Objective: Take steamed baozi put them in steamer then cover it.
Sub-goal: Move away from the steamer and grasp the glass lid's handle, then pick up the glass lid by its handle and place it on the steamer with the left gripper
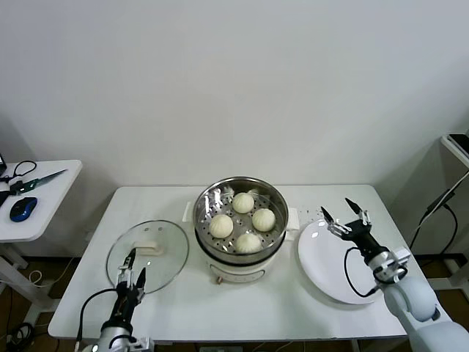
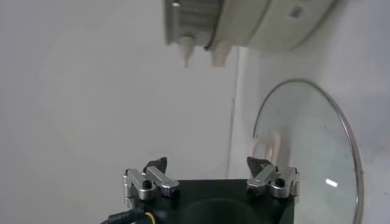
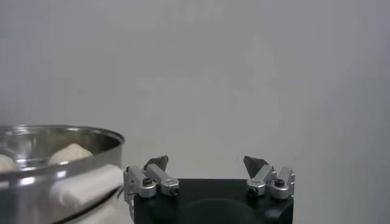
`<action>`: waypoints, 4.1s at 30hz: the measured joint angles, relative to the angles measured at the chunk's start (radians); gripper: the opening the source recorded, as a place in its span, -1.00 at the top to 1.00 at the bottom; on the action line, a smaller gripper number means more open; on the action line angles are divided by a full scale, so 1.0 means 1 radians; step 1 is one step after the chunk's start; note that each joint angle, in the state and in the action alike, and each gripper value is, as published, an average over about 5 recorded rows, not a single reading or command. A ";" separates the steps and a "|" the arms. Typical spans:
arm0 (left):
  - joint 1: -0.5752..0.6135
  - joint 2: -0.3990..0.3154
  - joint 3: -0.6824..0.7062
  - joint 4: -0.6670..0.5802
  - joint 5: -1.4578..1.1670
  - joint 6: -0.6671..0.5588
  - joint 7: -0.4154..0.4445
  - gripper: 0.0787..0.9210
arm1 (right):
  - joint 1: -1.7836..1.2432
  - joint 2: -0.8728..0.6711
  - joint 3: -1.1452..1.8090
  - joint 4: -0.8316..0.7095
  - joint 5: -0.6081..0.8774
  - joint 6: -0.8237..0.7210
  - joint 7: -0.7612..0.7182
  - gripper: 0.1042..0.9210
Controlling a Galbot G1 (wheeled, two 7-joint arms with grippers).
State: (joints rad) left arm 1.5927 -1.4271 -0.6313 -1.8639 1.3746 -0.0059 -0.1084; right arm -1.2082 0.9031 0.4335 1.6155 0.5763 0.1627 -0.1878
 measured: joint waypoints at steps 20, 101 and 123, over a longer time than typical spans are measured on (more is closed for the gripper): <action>-0.297 0.036 0.008 0.333 0.160 -0.023 -0.049 -0.77 | -0.041 0.070 0.037 -0.036 -0.100 -0.005 0.012 -0.76; -0.229 0.327 0.272 -0.268 -0.025 0.578 0.191 0.84 | 0.046 0.101 0.014 -0.224 -0.268 0.067 -0.038 -0.76; -0.599 0.041 0.723 -0.061 0.228 0.743 0.423 0.84 | 0.031 0.106 0.042 -0.239 -0.277 0.077 -0.039 -0.76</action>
State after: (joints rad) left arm 0.9936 -1.3864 0.0919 -1.9247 1.6030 0.7371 0.3151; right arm -1.1774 1.0094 0.4755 1.3765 0.2988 0.2394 -0.2271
